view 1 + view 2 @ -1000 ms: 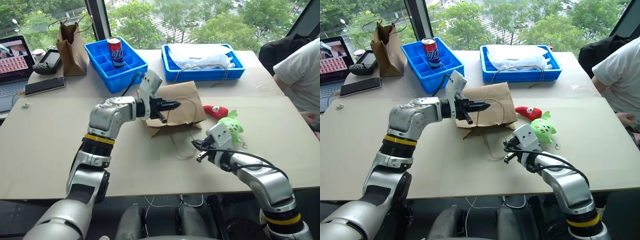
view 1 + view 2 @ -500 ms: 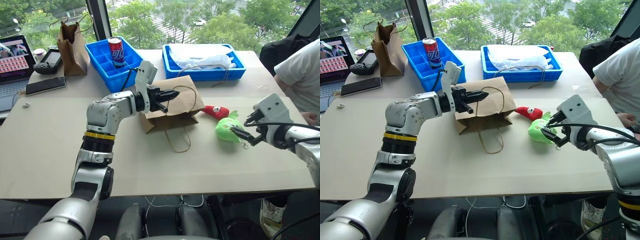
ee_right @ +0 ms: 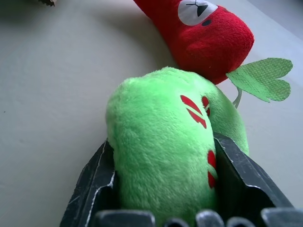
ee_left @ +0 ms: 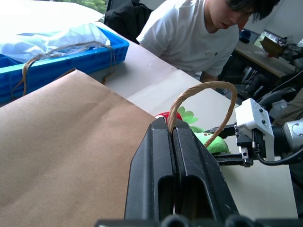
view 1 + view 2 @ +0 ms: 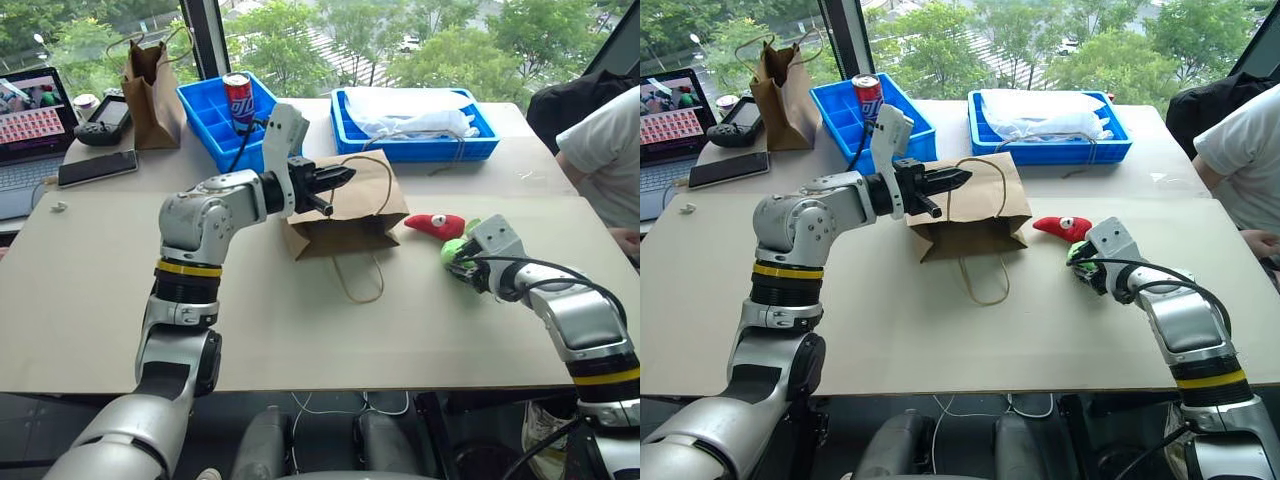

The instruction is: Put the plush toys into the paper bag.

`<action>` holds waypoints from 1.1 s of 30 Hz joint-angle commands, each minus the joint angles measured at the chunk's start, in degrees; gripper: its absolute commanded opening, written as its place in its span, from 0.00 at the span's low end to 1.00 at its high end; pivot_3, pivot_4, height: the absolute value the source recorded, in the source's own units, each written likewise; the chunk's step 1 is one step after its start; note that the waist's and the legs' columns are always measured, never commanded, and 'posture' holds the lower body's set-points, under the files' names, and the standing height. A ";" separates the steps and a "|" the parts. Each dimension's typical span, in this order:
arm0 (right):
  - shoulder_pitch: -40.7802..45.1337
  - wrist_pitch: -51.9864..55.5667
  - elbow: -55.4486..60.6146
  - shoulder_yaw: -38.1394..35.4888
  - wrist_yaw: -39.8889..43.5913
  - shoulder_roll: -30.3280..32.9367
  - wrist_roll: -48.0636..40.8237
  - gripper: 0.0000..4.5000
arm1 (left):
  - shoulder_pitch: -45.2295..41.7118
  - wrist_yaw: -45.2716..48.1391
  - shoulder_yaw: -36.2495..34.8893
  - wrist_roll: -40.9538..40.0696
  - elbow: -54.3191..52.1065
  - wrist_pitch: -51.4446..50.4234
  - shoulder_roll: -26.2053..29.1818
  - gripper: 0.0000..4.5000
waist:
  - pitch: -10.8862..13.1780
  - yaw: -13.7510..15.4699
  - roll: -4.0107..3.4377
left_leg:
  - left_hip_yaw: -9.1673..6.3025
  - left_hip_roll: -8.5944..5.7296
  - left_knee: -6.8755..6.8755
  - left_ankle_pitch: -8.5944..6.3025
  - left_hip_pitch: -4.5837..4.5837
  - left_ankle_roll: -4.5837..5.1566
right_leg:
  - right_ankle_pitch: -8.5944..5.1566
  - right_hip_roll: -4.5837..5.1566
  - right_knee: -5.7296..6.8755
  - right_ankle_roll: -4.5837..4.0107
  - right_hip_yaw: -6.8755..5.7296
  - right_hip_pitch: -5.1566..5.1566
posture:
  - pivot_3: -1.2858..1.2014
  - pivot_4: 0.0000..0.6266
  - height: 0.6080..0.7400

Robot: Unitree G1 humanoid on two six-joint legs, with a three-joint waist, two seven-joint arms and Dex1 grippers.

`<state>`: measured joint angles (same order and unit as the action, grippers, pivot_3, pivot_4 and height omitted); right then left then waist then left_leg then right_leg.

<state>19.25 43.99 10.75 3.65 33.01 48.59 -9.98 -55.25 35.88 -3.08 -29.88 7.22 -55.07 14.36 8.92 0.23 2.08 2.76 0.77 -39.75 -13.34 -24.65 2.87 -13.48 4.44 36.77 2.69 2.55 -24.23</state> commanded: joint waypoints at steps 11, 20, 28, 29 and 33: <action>6.88 2.18 17.54 6.34 3.54 -7.22 -4.79 0.00 | -1.63 -4.77 -1.52 -8.07 -9.66 -10.61 -2.99 0.00 | 0.01 -0.64 0.00 | -0.10 0.02 -0.02 0.02 0.06 -0.04 | 0.01 -0.03 0.08 -0.02 -0.01 0.01 | 0.52 0.24 1.00; 18.10 -10.92 4.25 20.94 0.95 -11.99 12.61 0.00 | -2.11 -5.69 -1.98 -10.96 -10.58 -13.17 -3.08 0.00 | 0.01 -0.76 0.00 | -0.07 -0.02 -0.01 0.03 0.04 -0.06 | 0.01 -0.01 0.10 -0.03 -0.02 -0.06 | 0.52 0.24 1.00; 24.06 -40.52 -11.10 33.20 -9.09 -16.27 34.48 0.00 | -4.19 -6.16 -3.33 -13.45 -9.13 -14.20 -3.99 0.00 | 0.01 -0.99 0.00 | -0.07 -0.03 0.04 0.07 0.04 -0.14 | 0.01 -0.01 0.12 -0.03 -0.03 -0.10 | 0.52 0.24 1.00; 24.48 -43.47 -13.90 33.56 -10.76 -17.16 36.12 0.00 | -4.31 -6.12 -3.30 -13.58 -9.08 -14.18 -3.93 0.00 | 0.01 -0.98 0.00 | -0.07 -0.04 0.04 0.09 0.04 -0.18 | 0.02 0.00 0.12 -0.03 -0.03 -0.11 | 0.52 0.24 1.00; 25.99 -52.65 -25.13 32.38 -19.07 -21.74 39.46 0.00 | -4.46 -6.71 -3.78 -14.32 -9.19 -14.45 -3.88 0.00 | 0.01 -0.99 -0.01 | -0.08 -0.03 0.07 0.16 0.05 -0.29 | 0.03 0.01 0.15 -0.05 -0.02 -0.11 | 0.52 0.24 1.00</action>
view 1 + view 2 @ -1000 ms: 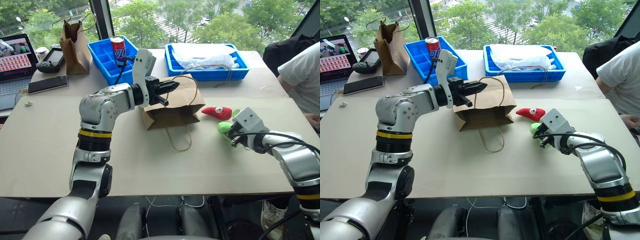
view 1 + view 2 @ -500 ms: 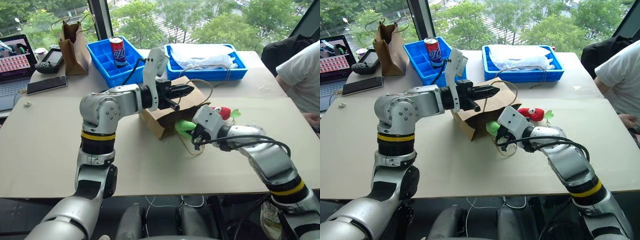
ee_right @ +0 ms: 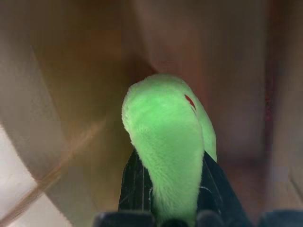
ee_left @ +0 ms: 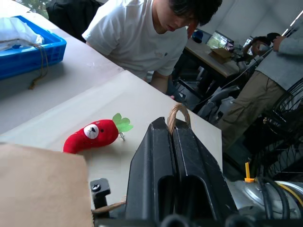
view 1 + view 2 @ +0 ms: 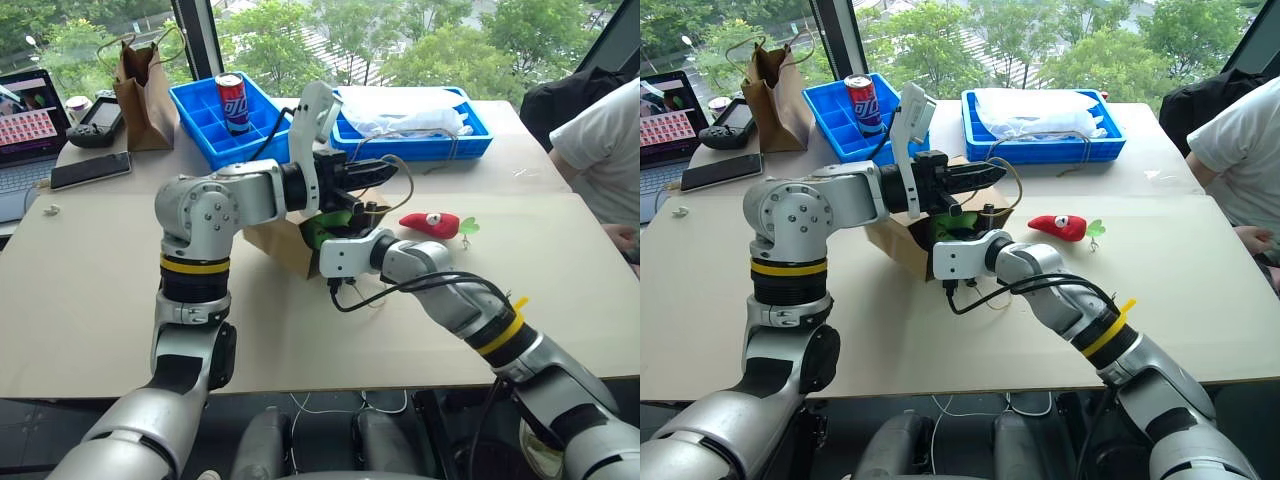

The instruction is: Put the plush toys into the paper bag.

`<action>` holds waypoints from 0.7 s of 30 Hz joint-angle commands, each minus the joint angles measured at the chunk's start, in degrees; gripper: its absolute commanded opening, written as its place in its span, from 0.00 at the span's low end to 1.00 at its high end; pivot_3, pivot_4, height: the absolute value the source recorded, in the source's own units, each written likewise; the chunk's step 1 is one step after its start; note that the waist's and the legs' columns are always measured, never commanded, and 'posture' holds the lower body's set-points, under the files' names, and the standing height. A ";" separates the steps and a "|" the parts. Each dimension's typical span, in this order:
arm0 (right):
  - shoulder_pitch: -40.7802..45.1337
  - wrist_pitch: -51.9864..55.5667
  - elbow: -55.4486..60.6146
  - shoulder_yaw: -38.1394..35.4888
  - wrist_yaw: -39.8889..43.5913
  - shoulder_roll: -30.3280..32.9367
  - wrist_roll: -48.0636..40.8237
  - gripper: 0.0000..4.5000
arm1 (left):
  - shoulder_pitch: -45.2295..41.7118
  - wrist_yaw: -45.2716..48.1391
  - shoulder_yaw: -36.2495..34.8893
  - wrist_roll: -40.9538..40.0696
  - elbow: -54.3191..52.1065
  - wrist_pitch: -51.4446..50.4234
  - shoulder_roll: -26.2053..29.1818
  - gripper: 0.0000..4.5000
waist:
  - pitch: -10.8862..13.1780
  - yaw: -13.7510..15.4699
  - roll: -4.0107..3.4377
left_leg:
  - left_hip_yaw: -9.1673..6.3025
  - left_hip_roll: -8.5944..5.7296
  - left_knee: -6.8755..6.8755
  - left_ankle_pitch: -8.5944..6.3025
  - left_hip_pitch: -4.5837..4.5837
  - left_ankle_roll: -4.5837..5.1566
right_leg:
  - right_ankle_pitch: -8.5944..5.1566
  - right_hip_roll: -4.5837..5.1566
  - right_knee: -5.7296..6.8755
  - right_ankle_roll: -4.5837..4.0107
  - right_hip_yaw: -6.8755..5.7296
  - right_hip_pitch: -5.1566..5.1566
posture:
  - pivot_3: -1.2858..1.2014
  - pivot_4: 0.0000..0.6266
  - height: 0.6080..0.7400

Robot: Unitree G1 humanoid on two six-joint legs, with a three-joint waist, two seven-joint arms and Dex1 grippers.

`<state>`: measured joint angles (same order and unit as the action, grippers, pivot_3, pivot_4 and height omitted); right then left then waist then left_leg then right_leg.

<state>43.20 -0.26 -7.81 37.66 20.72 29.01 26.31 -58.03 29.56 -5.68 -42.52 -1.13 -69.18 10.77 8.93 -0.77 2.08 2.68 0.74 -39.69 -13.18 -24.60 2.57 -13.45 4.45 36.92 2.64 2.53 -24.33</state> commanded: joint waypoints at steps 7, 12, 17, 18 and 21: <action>1.45 -20.49 -15.45 -4.83 -8.55 -5.61 0.67 0.25 | -0.58 -0.49 -0.78 -1.77 -2.44 -0.38 1.02 0.00 | 0.00 -0.23 0.00 | -0.04 0.01 0.09 0.04 0.02 -0.08 | 0.02 0.00 0.05 -0.03 0.00 -0.02 | 0.52 0.24 1.00; -3.21 -19.44 -7.34 -9.25 -2.60 -1.98 -1.55 0.62 | 0.94 0.26 0.22 -0.41 -3.16 1.23 3.24 0.00 | 0.00 -0.10 -0.01 | -0.10 0.01 0.14 0.04 0.05 -0.08 | 0.02 0.02 0.08 -0.03 -0.02 0.02 | 0.52 0.24 1.00; -9.57 -15.09 6.18 -13.85 2.48 2.75 -1.77 0.98 | 3.60 7.10 3.69 2.52 -2.66 5.94 11.29 0.00 | 0.01 -0.25 -0.02 | -0.10 0.01 0.25 0.05 0.11 -0.10 | 0.02 0.01 0.07 -0.04 -0.01 -0.01 | 0.52 0.24 1.00; -11.14 -13.78 9.10 -14.81 4.80 3.43 -3.91 0.98 | 3.83 7.94 3.95 3.16 -1.77 6.77 12.64 0.00 | 0.01 -0.27 -0.02 | -0.09 0.01 0.34 0.07 0.19 -0.13 | 0.02 0.00 0.07 -0.05 0.01 0.00 | 0.52 0.24 1.00; -16.02 -7.31 17.67 -18.91 11.61 4.86 -12.44 0.98 | 4.42 10.05 4.98 4.24 -0.54 8.55 15.00 0.00 | 0.01 -0.20 -0.02 | -0.09 0.03 0.55 0.10 0.35 -0.16 | 0.02 -0.04 0.04 -0.11 0.00 0.05 | 0.52 0.24 1.00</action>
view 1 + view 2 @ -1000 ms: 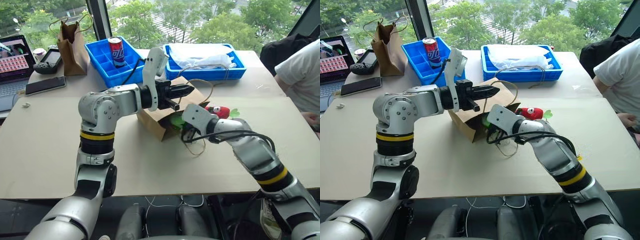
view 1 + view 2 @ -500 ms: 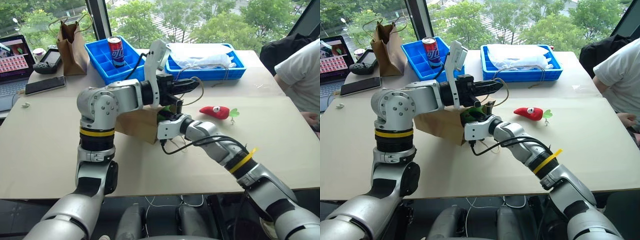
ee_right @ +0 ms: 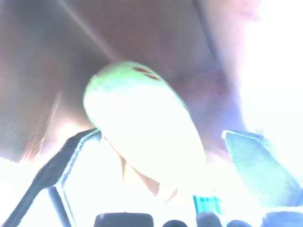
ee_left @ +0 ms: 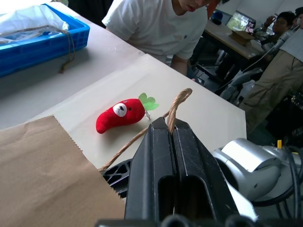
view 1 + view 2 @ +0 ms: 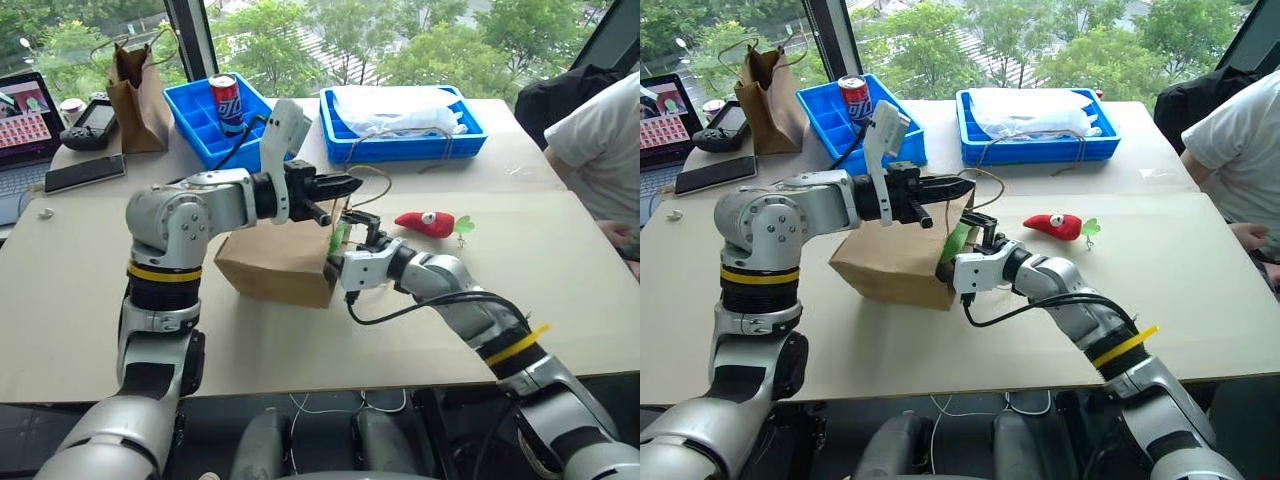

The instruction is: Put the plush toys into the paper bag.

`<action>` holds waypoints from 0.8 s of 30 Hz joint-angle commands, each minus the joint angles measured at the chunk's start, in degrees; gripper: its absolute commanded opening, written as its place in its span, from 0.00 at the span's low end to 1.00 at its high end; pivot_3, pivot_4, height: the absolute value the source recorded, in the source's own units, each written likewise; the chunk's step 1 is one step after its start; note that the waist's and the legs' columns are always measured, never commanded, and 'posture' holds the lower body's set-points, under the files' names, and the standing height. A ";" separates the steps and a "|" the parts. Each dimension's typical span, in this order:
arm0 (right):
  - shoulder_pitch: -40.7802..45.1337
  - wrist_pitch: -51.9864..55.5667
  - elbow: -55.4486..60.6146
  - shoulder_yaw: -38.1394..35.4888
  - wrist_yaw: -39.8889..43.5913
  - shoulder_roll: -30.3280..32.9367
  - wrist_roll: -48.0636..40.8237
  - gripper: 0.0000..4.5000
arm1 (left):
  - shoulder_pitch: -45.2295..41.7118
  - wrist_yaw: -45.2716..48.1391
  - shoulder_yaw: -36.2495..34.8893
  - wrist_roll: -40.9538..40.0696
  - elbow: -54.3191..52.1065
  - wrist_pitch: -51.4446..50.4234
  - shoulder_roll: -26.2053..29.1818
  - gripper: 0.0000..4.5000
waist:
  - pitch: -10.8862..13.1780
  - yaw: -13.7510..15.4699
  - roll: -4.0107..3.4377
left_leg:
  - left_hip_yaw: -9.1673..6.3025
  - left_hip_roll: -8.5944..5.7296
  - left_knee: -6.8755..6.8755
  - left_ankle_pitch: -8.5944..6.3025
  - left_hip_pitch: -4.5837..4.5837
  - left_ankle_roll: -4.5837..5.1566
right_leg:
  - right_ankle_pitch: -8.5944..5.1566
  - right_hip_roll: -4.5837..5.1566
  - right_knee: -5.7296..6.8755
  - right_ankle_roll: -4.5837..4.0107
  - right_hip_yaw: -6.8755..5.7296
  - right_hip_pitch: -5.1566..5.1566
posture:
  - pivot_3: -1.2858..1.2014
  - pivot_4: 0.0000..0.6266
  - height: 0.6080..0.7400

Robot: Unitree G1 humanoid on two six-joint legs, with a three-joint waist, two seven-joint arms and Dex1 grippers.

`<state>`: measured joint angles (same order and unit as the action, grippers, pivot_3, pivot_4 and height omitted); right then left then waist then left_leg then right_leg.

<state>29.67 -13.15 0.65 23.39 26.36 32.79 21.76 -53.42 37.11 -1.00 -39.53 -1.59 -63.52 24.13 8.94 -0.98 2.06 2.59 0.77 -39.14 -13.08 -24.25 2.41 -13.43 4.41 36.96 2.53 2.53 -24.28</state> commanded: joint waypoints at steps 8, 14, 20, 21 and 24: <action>-6.96 28.90 14.59 -23.51 14.32 7.93 -27.85 0.98 | 0.11 2.69 -0.30 1.06 0.08 3.41 1.39 0.00 | 0.01 0.84 0.01 | 0.04 -0.01 -0.03 0.01 -0.02 0.06 | -0.01 0.06 -0.25 0.00 -0.01 0.17 | 0.52 0.24 1.00; 5.96 32.02 -15.19 -24.62 2.27 3.27 -21.73 0.98 | 0.41 2.21 -1.10 0.08 -1.43 2.10 1.17 0.00 | 0.01 0.21 0.02 | 0.17 0.03 0.10 0.11 0.11 0.05 | 0.05 -0.02 -0.20 -0.16 0.00 0.11 | 0.52 0.24 1.00; 15.04 24.15 -41.71 -24.39 -2.51 -2.79 -19.98 0.98 | 1.30 2.69 -1.33 -0.32 -4.23 1.68 2.34 0.00 | 0.05 -0.41 -0.06 | 0.23 0.03 0.40 0.16 0.00 -0.03 | 0.03 -0.01 -0.21 -0.19 0.05 -0.12 | 0.52 0.24 1.00; 16.21 23.05 -45.34 -24.70 -2.59 -3.70 -20.37 0.98 | 1.54 2.60 -1.58 -0.55 -4.80 1.44 2.54 0.00 | 0.05 -0.44 -0.06 | 0.24 0.02 0.39 0.16 -0.04 -0.03 | 0.04 0.02 -0.19 -0.18 0.06 -0.12 | 0.52 0.24 1.00; 17.28 21.30 -50.72 -25.11 -1.21 -5.27 -21.25 0.82 | 2.19 1.98 -2.26 -0.77 -6.04 0.91 3.15 0.00 | 0.05 -0.51 -0.07 | 0.26 0.01 0.38 0.15 -0.02 -0.02 | 0.08 0.04 -0.22 -0.12 0.06 0.00 | 0.52 0.24 1.00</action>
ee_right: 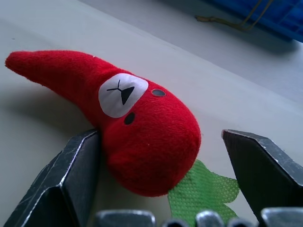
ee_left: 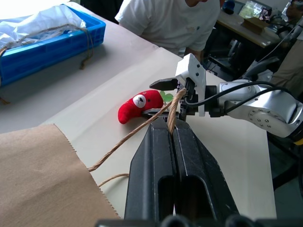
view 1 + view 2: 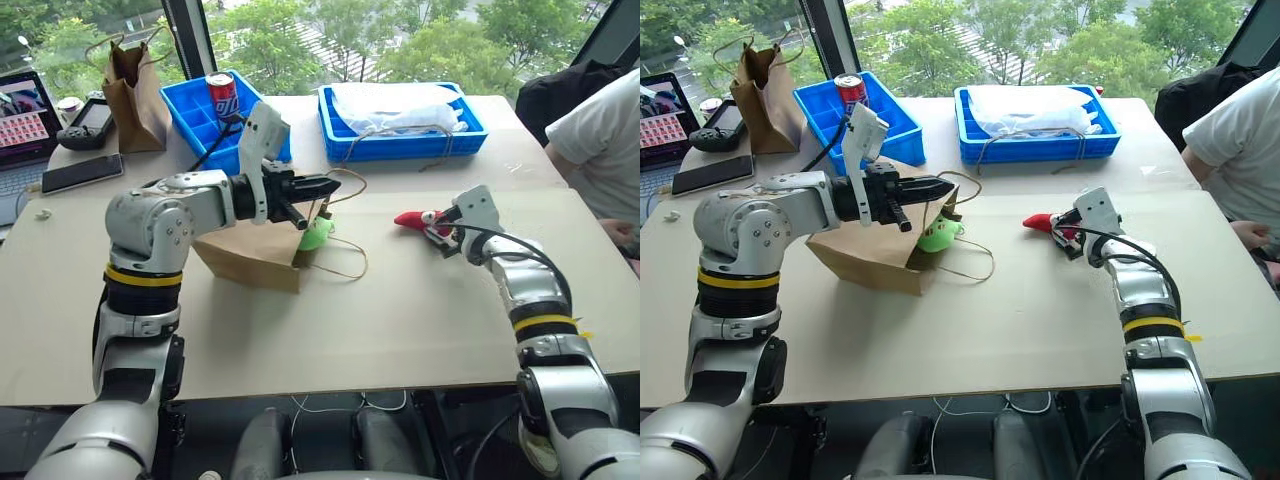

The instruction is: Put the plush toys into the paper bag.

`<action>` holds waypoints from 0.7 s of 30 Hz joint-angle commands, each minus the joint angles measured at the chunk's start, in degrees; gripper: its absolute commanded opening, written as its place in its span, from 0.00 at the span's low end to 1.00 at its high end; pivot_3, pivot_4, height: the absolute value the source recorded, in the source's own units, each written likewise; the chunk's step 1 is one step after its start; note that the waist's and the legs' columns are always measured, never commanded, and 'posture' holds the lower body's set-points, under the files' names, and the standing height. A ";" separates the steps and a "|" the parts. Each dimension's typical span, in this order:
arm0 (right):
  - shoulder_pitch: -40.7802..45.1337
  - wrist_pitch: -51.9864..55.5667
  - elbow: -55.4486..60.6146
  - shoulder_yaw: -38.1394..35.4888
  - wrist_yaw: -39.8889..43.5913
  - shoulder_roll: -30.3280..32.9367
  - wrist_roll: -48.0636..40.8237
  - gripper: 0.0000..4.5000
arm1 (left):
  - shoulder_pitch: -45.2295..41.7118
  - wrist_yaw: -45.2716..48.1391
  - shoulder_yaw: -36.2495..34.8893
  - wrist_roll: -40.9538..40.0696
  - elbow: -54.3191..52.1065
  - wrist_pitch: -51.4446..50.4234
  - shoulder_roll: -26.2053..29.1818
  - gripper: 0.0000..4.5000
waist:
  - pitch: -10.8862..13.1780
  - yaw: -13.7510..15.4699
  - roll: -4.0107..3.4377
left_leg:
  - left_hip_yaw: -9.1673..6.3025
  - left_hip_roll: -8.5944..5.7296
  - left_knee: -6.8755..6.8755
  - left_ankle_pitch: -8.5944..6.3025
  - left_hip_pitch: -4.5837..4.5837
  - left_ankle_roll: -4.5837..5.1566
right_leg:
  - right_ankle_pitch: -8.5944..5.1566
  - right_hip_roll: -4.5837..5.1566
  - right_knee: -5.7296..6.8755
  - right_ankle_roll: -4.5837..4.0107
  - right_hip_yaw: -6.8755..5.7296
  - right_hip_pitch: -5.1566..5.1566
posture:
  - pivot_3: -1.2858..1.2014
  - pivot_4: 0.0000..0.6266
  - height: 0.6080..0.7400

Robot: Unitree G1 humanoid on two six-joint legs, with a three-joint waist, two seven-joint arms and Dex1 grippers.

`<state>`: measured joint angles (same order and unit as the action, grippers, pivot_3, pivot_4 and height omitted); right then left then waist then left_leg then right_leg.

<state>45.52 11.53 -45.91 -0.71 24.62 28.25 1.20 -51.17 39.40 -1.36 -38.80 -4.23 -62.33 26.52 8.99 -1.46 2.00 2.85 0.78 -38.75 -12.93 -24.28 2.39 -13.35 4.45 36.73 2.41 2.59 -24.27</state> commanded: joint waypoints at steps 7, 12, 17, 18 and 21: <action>-3.46 -6.28 10.16 -0.86 5.32 0.65 -2.34 0.31 | 1.49 -2.36 -3.98 -3.20 -5.72 -2.80 2.12 0.00 | 0.00 -0.11 -0.01 | -0.08 0.03 0.00 0.00 0.03 -0.01 | 0.01 -0.01 0.03 0.01 -0.03 0.00 | 0.52 0.24 1.00; -11.09 -3.64 33.29 6.40 13.39 0.15 -1.96 0.01 | 1.18 -4.59 -5.42 -4.96 -6.24 -4.86 0.49 0.00 | 0.01 -0.25 -0.02 | -0.13 0.05 -0.01 -0.01 -0.01 -0.01 | 0.01 -0.03 0.22 0.02 -0.05 -0.04 | 0.52 0.24 1.00; -11.78 -2.49 42.68 17.27 14.42 -3.83 4.71 0.01 | -0.64 -4.75 -4.64 -5.44 -5.37 -4.91 -0.71 0.00 | 0.01 -0.63 -0.02 | -0.16 0.03 -0.07 0.03 0.09 -0.08 | 0.00 -0.06 0.19 0.01 -0.05 -0.07 | 0.52 0.24 1.00; -11.35 -2.49 43.03 18.43 14.15 -5.01 5.33 0.01 | -0.89 -4.78 -4.63 -5.48 -5.39 -5.03 -0.78 0.00 | 0.01 -0.64 -0.02 | -0.16 0.02 -0.07 0.04 0.09 -0.09 | 0.00 -0.06 0.19 0.01 -0.05 -0.07 | 0.52 0.24 1.00; -8.25 -3.12 41.81 20.51 12.36 -10.11 5.99 0.01 | -0.89 -5.12 -5.12 -6.13 -5.46 -5.88 -1.26 0.00 | 0.01 -0.62 -0.02 | -0.18 0.02 -0.12 0.05 0.09 -0.11 | 0.00 -0.06 0.23 0.01 -0.06 -0.07 | 0.52 0.24 1.00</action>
<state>34.06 9.11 -5.39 19.67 38.45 19.99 6.72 -50.70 34.44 -5.45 -43.16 -8.62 -67.70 25.50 9.00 -2.08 1.98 2.67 0.79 -38.88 -12.87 -24.18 2.27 -13.35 4.39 36.96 2.42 2.54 -24.35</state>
